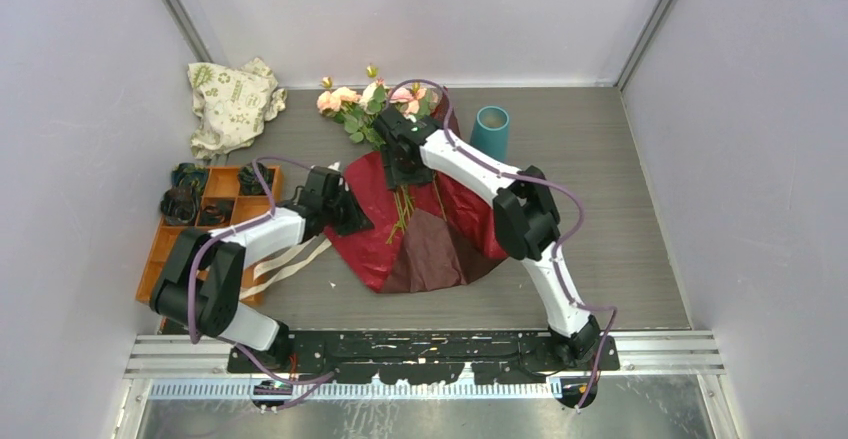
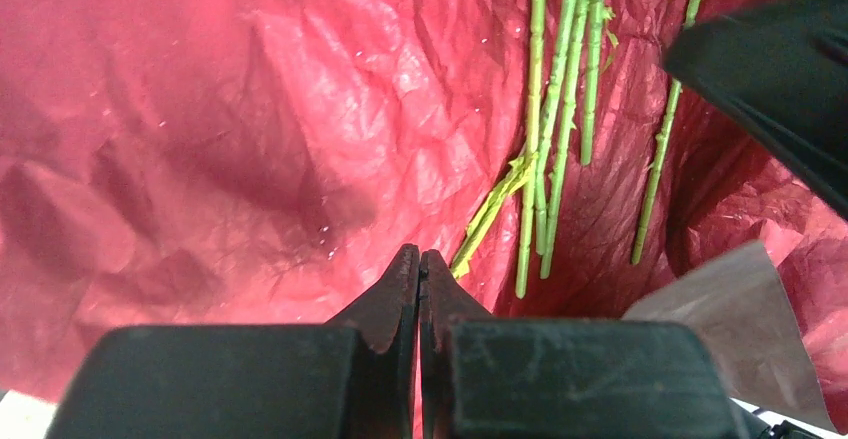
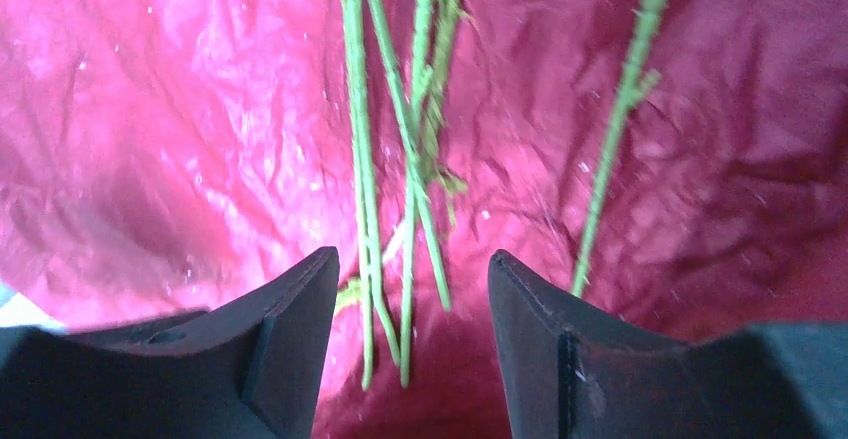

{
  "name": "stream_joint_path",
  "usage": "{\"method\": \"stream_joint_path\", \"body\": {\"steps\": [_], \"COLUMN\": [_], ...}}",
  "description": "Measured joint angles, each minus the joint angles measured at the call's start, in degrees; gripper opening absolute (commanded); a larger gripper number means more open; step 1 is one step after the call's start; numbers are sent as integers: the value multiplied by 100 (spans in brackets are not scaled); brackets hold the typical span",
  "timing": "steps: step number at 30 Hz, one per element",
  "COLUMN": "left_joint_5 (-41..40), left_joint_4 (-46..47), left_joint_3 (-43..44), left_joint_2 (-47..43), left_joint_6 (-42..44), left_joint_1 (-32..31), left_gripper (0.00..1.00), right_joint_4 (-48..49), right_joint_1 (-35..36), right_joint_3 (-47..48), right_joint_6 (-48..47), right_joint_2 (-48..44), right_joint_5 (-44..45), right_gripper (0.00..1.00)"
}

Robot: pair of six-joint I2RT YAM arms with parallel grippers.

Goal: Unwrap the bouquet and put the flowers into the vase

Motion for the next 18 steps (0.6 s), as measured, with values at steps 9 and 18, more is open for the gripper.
{"method": "stream_joint_path", "body": {"steps": [9, 18], "left_joint_5": [101, 210], "left_joint_4": [299, 645], "left_joint_3": [142, 157], "left_joint_2": [728, 883], "left_joint_6": [-15, -101], "left_joint_1": [-101, -101], "left_gripper": [0, 0], "right_joint_4": [271, 461], "right_joint_1": [-22, 42], "right_joint_3": [-2131, -3908], "right_joint_6": [98, 258], "right_joint_2": [-1569, -2396], "right_joint_5": [98, 57], "right_gripper": [61, 56]}}
